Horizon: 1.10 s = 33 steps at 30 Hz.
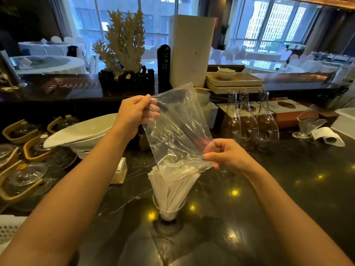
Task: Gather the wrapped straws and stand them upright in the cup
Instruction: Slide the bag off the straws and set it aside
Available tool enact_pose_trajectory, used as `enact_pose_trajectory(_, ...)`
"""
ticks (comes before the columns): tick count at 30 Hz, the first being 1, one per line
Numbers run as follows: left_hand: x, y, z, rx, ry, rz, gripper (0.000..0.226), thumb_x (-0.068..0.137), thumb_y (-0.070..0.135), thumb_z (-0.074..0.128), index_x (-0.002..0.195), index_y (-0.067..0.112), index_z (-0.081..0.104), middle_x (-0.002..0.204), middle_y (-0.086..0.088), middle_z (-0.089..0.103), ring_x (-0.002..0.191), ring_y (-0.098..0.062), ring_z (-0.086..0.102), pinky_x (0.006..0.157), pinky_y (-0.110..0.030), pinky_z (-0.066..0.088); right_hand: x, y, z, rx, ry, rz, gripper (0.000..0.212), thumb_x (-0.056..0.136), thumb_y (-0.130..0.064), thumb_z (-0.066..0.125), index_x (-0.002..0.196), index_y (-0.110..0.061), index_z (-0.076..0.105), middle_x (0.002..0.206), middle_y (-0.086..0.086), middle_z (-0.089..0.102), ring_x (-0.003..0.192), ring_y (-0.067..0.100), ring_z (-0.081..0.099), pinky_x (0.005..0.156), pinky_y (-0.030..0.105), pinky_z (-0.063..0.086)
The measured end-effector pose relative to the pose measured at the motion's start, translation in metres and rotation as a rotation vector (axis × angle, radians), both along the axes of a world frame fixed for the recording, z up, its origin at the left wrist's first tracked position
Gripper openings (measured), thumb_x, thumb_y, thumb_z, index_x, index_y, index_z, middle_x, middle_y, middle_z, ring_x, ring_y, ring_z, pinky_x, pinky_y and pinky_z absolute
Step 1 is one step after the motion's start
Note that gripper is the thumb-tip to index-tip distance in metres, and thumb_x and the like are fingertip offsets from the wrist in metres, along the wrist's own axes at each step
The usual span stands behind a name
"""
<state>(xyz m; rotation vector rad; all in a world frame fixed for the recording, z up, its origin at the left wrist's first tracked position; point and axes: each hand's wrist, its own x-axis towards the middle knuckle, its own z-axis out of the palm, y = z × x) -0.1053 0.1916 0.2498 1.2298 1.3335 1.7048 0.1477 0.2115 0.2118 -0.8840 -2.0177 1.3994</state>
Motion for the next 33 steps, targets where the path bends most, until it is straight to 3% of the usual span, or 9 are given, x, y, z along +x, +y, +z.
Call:
enact_pose_trajectory(4, 0.007, 0.005, -0.001, -0.038, -0.172, 0.006, 0.026, 0.093, 0.025, 0.040, 0.088, 0.009, 0.060, 0.051, 0.005, 0.068, 0.051, -0.008, 0.063, 0.045, -0.019, 0.048, 0.009, -0.004, -0.005, -0.029, 0.021, -0.019, 0.013, 0.077, 0.000, 0.062, 0.073, -0.012, 0.061, 0.057, -0.003, 0.062, 0.041, 0.003, 0.051, 0.044, 0.012, 0.045)
enact_pose_trajectory(7, 0.017, 0.002, -0.005, -0.086, -0.236, -0.119, 0.027, 0.090, 0.033, 0.047, 0.103, 0.011, 0.053, 0.074, -0.001, 0.072, 0.064, -0.013, 0.069, 0.053, -0.023, 0.056, 0.014, -0.006, -0.009, -0.081, 0.154, -0.091, 0.016, 0.078, 0.004, 0.059, 0.071, -0.011, 0.060, 0.051, -0.005, 0.063, 0.039, 0.002, 0.050, 0.041, 0.012, 0.043)
enact_pose_trajectory(10, 0.030, -0.002, -0.018, -0.150, -0.231, -0.206, 0.053, 0.081, 0.029, 0.058, 0.125, 0.008, 0.038, 0.103, -0.012, 0.063, 0.078, -0.018, 0.070, 0.061, -0.026, 0.058, 0.016, -0.006, -0.011, -0.152, 0.287, -0.164, 0.017, 0.077, 0.004, 0.059, 0.071, -0.012, 0.060, 0.053, -0.005, 0.064, 0.044, 0.003, 0.053, 0.043, 0.013, 0.044)
enact_pose_trajectory(14, 0.047, -0.007, -0.034, -0.229, -0.165, -0.258, 0.077, 0.075, 0.012, 0.065, 0.137, 0.022, 0.020, 0.112, -0.011, 0.057, 0.076, -0.020, 0.070, 0.056, -0.027, 0.057, 0.021, -0.003, -0.017, -0.170, 0.314, -0.246, 0.015, 0.079, 0.001, 0.059, 0.086, -0.013, 0.061, 0.057, -0.006, 0.065, 0.043, 0.003, 0.051, 0.045, 0.015, 0.045)
enact_pose_trajectory(19, 0.062, -0.008, -0.037, -0.254, -0.026, -0.380, 0.044, 0.081, -0.004, 0.046, 0.115, 0.023, 0.051, 0.108, -0.010, 0.061, 0.074, -0.013, 0.069, 0.060, -0.022, 0.057, 0.034, 0.007, -0.020, -0.212, 0.339, -0.376, 0.056, 0.078, -0.001, 0.062, 0.118, -0.032, 0.039, 0.074, 0.003, 0.070, 0.053, 0.008, 0.059, 0.047, 0.016, 0.049)
enact_pose_trajectory(24, 0.062, 0.004, -0.033, -0.276, 0.105, -0.411, 0.052, 0.075, -0.019, 0.033, 0.092, 0.018, 0.065, 0.107, -0.003, 0.062, 0.098, -0.016, 0.060, 0.066, -0.016, 0.055, 0.036, 0.017, -0.009, -0.174, 0.363, -0.366, 0.006, 0.085, -0.011, 0.054, 0.086, -0.011, 0.060, 0.079, 0.009, 0.063, 0.050, 0.005, 0.060, 0.044, 0.013, 0.048)
enact_pose_trajectory(25, 0.060, 0.007, -0.032, -0.280, 0.121, -0.421, 0.051, 0.076, -0.019, 0.036, 0.092, 0.020, 0.065, 0.106, -0.001, 0.062, 0.099, -0.015, 0.060, 0.067, -0.016, 0.055, 0.036, 0.022, -0.007, -0.204, 0.401, -0.367, 0.015, 0.088, -0.014, 0.050, 0.081, -0.008, 0.061, 0.078, 0.009, 0.062, 0.051, 0.006, 0.061, 0.044, 0.013, 0.049)
enact_pose_trajectory(29, 0.053, 0.021, -0.026, -0.293, 0.238, -0.404, 0.026, 0.078, 0.003, 0.060, 0.089, 0.026, 0.068, 0.092, 0.003, 0.069, 0.087, -0.010, 0.066, 0.067, -0.018, 0.055, 0.038, 0.043, 0.003, -0.429, 0.543, -0.198, 0.033, 0.089, -0.007, 0.028, 0.090, -0.003, 0.061, 0.080, 0.013, 0.067, 0.062, 0.017, 0.068, 0.053, 0.021, 0.056)
enact_pose_trajectory(33, 0.049, 0.041, -0.024, -0.274, 0.418, -0.207, 0.010, 0.080, 0.024, 0.060, 0.083, 0.025, 0.070, 0.089, 0.003, 0.067, 0.087, -0.014, 0.059, 0.067, -0.021, 0.047, 0.030, 0.069, 0.007, -0.383, 0.370, -0.103, 0.033, 0.085, 0.004, 0.030, 0.099, -0.005, 0.058, 0.086, 0.008, 0.070, 0.067, 0.016, 0.070, 0.057, 0.022, 0.057)
